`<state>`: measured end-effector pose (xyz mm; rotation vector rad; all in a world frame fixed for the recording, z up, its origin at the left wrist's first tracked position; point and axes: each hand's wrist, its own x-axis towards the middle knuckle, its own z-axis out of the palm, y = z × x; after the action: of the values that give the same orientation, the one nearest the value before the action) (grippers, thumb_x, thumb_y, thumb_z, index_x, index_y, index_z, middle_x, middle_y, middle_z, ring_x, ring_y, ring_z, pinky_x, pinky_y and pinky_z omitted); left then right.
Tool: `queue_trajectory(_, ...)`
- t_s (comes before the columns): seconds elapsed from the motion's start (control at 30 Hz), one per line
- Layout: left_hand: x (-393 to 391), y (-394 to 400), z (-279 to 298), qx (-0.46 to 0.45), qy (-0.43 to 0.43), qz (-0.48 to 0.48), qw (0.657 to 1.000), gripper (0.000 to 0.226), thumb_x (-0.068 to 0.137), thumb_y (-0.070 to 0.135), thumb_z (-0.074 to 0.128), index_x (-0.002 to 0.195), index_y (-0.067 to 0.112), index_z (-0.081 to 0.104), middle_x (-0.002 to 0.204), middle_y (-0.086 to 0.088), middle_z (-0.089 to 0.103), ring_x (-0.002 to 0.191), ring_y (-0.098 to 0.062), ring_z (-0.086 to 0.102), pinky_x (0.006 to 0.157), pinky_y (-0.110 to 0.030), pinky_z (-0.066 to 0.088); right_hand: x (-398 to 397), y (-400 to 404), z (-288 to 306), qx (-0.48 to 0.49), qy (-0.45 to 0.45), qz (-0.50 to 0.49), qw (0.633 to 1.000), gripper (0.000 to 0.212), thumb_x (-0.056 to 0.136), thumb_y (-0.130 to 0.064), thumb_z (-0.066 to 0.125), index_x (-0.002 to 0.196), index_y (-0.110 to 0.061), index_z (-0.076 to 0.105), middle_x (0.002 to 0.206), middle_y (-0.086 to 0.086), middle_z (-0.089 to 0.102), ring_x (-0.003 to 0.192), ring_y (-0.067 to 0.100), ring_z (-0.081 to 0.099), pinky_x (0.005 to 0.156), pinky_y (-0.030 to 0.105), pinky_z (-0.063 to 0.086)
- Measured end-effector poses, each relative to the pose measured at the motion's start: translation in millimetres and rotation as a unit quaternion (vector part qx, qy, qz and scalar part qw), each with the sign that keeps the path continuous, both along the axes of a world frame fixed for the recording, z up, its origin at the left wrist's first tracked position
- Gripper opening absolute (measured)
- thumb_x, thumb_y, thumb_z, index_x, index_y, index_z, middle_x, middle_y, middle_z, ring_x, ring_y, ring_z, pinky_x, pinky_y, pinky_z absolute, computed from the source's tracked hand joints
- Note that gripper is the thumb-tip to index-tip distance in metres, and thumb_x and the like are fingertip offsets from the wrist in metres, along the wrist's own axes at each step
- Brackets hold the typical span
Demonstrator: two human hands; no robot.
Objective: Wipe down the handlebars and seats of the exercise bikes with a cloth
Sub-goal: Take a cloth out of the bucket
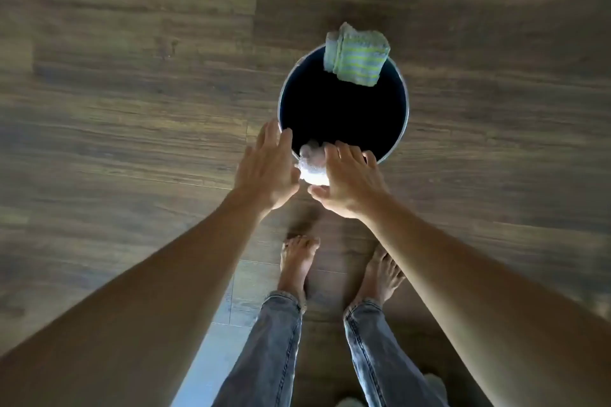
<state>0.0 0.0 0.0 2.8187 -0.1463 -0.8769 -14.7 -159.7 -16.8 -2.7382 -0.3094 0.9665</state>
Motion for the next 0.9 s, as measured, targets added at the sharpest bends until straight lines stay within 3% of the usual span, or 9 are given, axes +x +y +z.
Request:
queue_trajectory(0.1,-2,-1,-14,0.014,-0.024,0.007,1.0,0.076,0.087,0.02,0.068,0.153,0.012,0.031,0.161,-0.016,0.024,0.148,-0.032,0.03,0.107,-0.047,0.043,4,13,-22,-0.018,0.015,-0.005,1.0,0.08,0.09,-0.06,0.062,0.144,-0.009,0.034,0.145,0.012,0.048,0.136,0.032,0.044,0.112,0.047,0.03)
queue_trajectory(0.23,-9,3,-24,0.028,-0.031,-0.011,0.999,0.085,0.093,0.022,0.065,0.161,0.011,0.016,0.169,-0.016,0.01,0.156,-0.03,0.015,0.115,-0.047,0.038,3,15,-36,0.011,-0.035,0.002,0.999,0.05,0.098,-0.048,0.06,0.129,-0.01,0.049,0.125,0.012,0.066,0.117,0.034,0.061,0.102,0.043,0.038)
queue_trajectory(0.4,-4,5,-16,-0.013,0.001,0.021,1.0,0.085,0.094,0.019,0.063,0.163,0.014,0.014,0.17,-0.011,0.011,0.156,-0.027,0.014,0.117,-0.048,0.036,-9,6,-24,0.102,-0.052,-0.005,0.993,0.054,0.098,-0.018,0.061,0.147,-0.005,0.045,0.137,0.014,0.061,0.119,0.037,0.06,0.107,0.04,0.038)
queue_trajectory(0.5,1,5,-4,-0.022,0.038,0.046,0.998,0.083,0.095,0.015,0.059,0.164,0.017,0.012,0.17,-0.009,0.015,0.154,-0.028,0.021,0.119,-0.049,0.033,-17,1,-1,0.139,-0.055,-0.054,0.987,0.052,0.094,-0.009,0.063,0.145,-0.007,0.049,0.131,0.012,0.064,0.113,0.037,0.061,0.099,0.042,0.043)
queue_trajectory(0.7,22,2,100,0.011,0.078,0.065,0.995,0.064,0.098,0.011,0.045,0.157,0.01,0.021,0.149,-0.02,0.045,0.135,-0.038,0.045,0.109,-0.048,0.036,-17,-23,121,0.156,-0.065,-0.123,0.978,0.043,0.092,-0.011,0.06,0.134,-0.018,0.052,0.119,0.003,0.062,0.102,0.035,0.063,0.073,0.046,0.053)
queue_trajectory(0.9,64,-38,276,-0.035,0.053,-0.016,0.998,0.039,0.092,0.016,0.048,0.131,0.017,0.048,0.125,-0.013,0.063,0.114,-0.039,0.061,0.092,-0.047,0.05,14,-68,309,0.194,-0.097,-0.177,0.96,0.034,0.094,-0.026,0.059,0.125,-0.014,0.054,0.103,0.006,0.068,0.087,0.036,0.065,0.069,0.047,0.054)
